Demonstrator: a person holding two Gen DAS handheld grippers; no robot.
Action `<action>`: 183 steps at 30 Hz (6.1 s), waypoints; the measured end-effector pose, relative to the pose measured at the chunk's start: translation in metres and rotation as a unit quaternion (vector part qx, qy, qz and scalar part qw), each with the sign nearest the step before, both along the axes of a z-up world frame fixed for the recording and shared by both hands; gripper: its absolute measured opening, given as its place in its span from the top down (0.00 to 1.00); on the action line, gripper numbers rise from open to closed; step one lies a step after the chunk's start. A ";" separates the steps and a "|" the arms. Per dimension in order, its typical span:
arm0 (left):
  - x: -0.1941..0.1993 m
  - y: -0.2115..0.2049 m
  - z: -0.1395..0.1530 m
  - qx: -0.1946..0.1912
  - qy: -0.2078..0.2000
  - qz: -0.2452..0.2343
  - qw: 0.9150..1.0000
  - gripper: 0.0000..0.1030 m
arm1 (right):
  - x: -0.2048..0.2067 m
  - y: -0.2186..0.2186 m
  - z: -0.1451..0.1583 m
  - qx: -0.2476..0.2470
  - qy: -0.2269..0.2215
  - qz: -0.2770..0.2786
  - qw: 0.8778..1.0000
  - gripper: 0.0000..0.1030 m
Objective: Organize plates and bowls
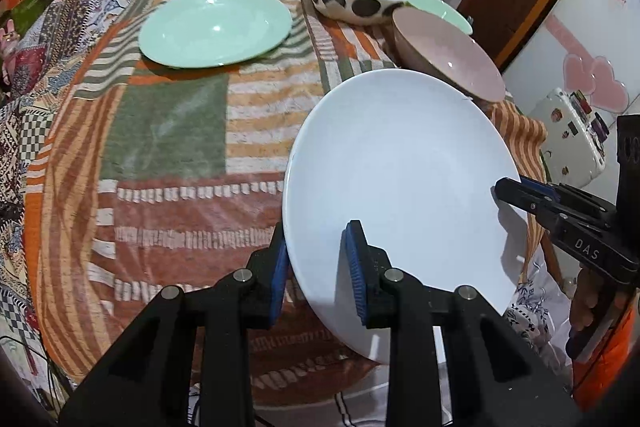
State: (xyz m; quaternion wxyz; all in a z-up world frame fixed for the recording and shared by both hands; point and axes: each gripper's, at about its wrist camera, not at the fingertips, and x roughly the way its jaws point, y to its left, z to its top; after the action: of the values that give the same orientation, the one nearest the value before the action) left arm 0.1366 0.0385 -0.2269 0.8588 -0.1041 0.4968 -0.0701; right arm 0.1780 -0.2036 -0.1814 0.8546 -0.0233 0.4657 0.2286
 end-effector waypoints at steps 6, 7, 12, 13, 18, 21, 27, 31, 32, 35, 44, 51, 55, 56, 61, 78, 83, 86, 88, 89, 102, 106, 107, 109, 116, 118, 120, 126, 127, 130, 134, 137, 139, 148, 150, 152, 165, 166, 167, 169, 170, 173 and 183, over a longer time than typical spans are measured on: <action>0.007 -0.012 -0.002 0.006 0.004 -0.015 1.000 0.73 | -0.001 -0.014 -0.008 0.002 0.012 -0.016 1.000 0.80; 0.008 -0.015 -0.002 0.011 0.004 -0.019 1.000 0.73 | -0.001 -0.016 -0.010 0.003 0.015 -0.018 1.000 0.80; 0.015 -0.025 -0.006 0.016 0.009 -0.026 0.999 0.73 | -0.002 -0.027 -0.014 0.006 0.024 -0.028 0.999 0.79; 0.017 -0.027 -0.006 0.017 0.009 -0.027 0.999 0.73 | -0.002 -0.030 -0.015 0.006 0.024 -0.030 0.999 0.79; 0.024 -0.037 -0.010 0.020 0.013 -0.035 0.999 0.73 | 0.000 -0.042 -0.016 0.009 0.028 -0.041 0.999 0.79; 0.029 -0.039 -0.012 0.012 0.018 -0.035 0.999 0.73 | 0.000 -0.049 -0.014 0.015 0.025 -0.047 0.998 0.79; 0.037 -0.043 -0.015 0.005 0.022 -0.033 0.999 0.72 | 0.001 -0.054 -0.012 0.018 0.020 -0.052 0.998 0.79; 0.040 -0.043 -0.016 0.001 0.023 -0.034 0.999 0.72 | 0.002 -0.053 -0.012 0.017 0.018 -0.054 0.998 0.79; 0.040 -0.043 -0.017 0.001 0.024 -0.034 0.999 0.72 | 0.002 -0.052 -0.012 0.017 0.017 -0.055 0.998 0.79; 0.041 -0.044 -0.017 0.001 0.023 -0.034 0.999 0.72 | 0.004 -0.052 -0.011 0.013 0.015 -0.057 0.998 0.80; 0.040 -0.050 -0.018 0.016 0.020 -0.040 0.999 0.66 | 0.007 -0.050 -0.010 0.006 0.010 -0.056 0.998 0.80; 0.037 -0.054 -0.014 0.044 0.018 -0.050 0.998 0.64 | 0.004 -0.046 -0.009 -0.021 -0.002 -0.056 0.998 0.80; 0.032 -0.045 -0.004 0.040 0.005 -0.040 0.998 0.64 | 0.005 -0.052 -0.006 -0.035 -0.011 -0.069 0.997 0.78; 0.030 -0.042 0.000 0.039 0.001 -0.037 0.999 0.64 | 0.006 -0.054 -0.005 -0.030 -0.008 -0.071 0.997 0.78; 0.018 -0.017 0.027 0.055 -0.040 -0.011 0.998 0.63 | 0.003 -0.051 0.008 -0.025 -0.020 -0.064 0.997 0.78; 0.043 0.119 0.065 0.086 -0.102 0.135 0.982 0.35 | 0.036 0.064 0.047 0.017 -0.071 0.037 0.997 0.57; 0.074 0.150 0.046 0.078 -0.082 0.154 0.982 0.35 | 0.057 0.096 0.043 0.023 -0.062 0.052 0.996 0.57; 0.090 0.161 0.032 0.076 -0.067 0.157 0.982 0.35 | 0.069 0.112 0.039 0.025 -0.057 0.057 0.996 0.57; 0.103 0.168 0.023 0.071 -0.061 0.155 0.984 0.35 | 0.079 0.122 0.035 0.026 -0.049 0.059 0.997 0.57; 0.108 0.171 0.020 0.070 -0.060 0.154 0.984 0.35 | 0.085 0.127 0.032 0.024 -0.045 0.058 0.997 0.57; 0.180 0.188 -0.010 0.070 -0.060 0.122 0.988 0.60 | 0.128 0.165 0.005 -0.006 -0.011 0.056 0.998 0.60; 0.197 0.196 -0.025 0.057 -0.037 0.120 0.990 0.70 | 0.137 0.170 -0.004 -0.018 0.006 0.058 0.998 0.71; 0.199 0.197 -0.027 0.051 -0.036 0.118 0.991 0.70 | 0.139 0.171 -0.006 -0.023 0.006 0.056 0.998 0.72; 0.203 0.199 -0.029 0.041 -0.040 0.114 0.992 0.70 | 0.141 0.171 -0.009 -0.029 0.007 0.053 0.998 0.73; 0.207 0.190 -0.031 0.036 -0.038 0.088 0.995 0.80 | 0.154 0.178 -0.019 -0.022 0.036 0.059 0.997 0.73; 0.201 0.187 -0.030 0.043 -0.033 0.085 0.995 0.80 | 0.154 0.180 -0.021 -0.027 0.040 0.056 0.997 0.74; 0.195 0.187 -0.030 0.041 -0.028 0.082 0.995 0.80 | 0.153 0.179 -0.020 -0.027 0.042 0.057 0.997 0.74; 0.154 0.185 -0.029 0.034 -0.006 0.076 0.997 0.80 | 0.132 0.176 -0.018 -0.031 0.054 0.088 0.994 0.75; 0.143 0.183 -0.029 0.032 -0.003 0.074 0.997 0.80 | 0.126 0.176 -0.018 -0.035 0.053 0.095 0.993 0.75; 0.113 0.180 -0.031 0.020 0.009 0.072 0.997 0.80 | 0.110 0.172 -0.018 -0.039 0.055 0.113 0.991 0.75; 0.079 0.173 -0.032 0.010 0.021 0.071 0.997 0.80 | 0.093 0.165 -0.017 -0.035 0.065 0.130 0.989 0.75; 0.060 0.169 -0.034 0.003 0.026 0.068 0.997 0.80 | 0.085 0.162 -0.018 -0.033 0.073 0.137 0.987 0.75; 0.050 0.165 -0.034 0.001 0.026 0.063 0.998 0.80 | 0.085 0.162 -0.020 -0.030 0.079 0.138 0.987 0.75; 0.055 0.165 -0.036 0.009 0.019 0.071 0.997 0.79 | 0.093 0.170 -0.024 -0.029 0.075 0.125 0.989 0.75; 0.057 0.165 -0.036 0.013 0.017 0.072 0.997 0.79 | 0.092 0.174 -0.025 -0.036 0.069 0.127 0.989 0.75; 0.056 0.165 -0.035 0.017 0.014 0.074 0.997 0.79 | 0.090 0.176 -0.025 -0.045 0.057 0.127 0.989 0.79; 0.032 0.152 -0.006 0.003 -0.002 0.079 0.997 0.80 | 0.073 0.149 -0.007 -0.012 0.056 0.116 0.992 0.84; 0.029 0.150 -0.002 0.003 -0.006 0.079 0.997 0.80 | 0.070 0.146 -0.004 -0.011 0.051 0.115 0.992 0.84; 0.027 0.147 0.002 0.004 -0.009 0.078 0.997 0.80 | 0.067 0.143 0.000 -0.010 0.046 0.114 0.992 0.84; 0.021 0.140 0.012 0.005 -0.018 0.074 0.997 0.80 | 0.061 0.136 0.008 -0.006 0.039 0.112 0.993 0.84; 0.018 0.137 0.017 0.004 -0.021 0.072 0.997 0.80 | 0.060 0.134 0.010 -0.004 0.035 0.110 0.993 0.84; 0.010 0.126 0.030 0.010 -0.033 0.067 0.997 0.80 | 0.050 0.123 0.023 0.001 0.018 0.106 0.994 0.84; -0.015 0.085 0.067 0.032 -0.064 0.048 0.996 0.80 | 0.023 0.091 0.050 0.024 -0.014 0.086 0.996 0.84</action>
State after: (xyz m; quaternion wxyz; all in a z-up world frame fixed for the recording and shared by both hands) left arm 0.1220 0.1235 -0.1601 0.8939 -0.0956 0.4375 -0.0196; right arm 0.2010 -0.1128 -0.1313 0.8384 -0.0461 0.4445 0.3121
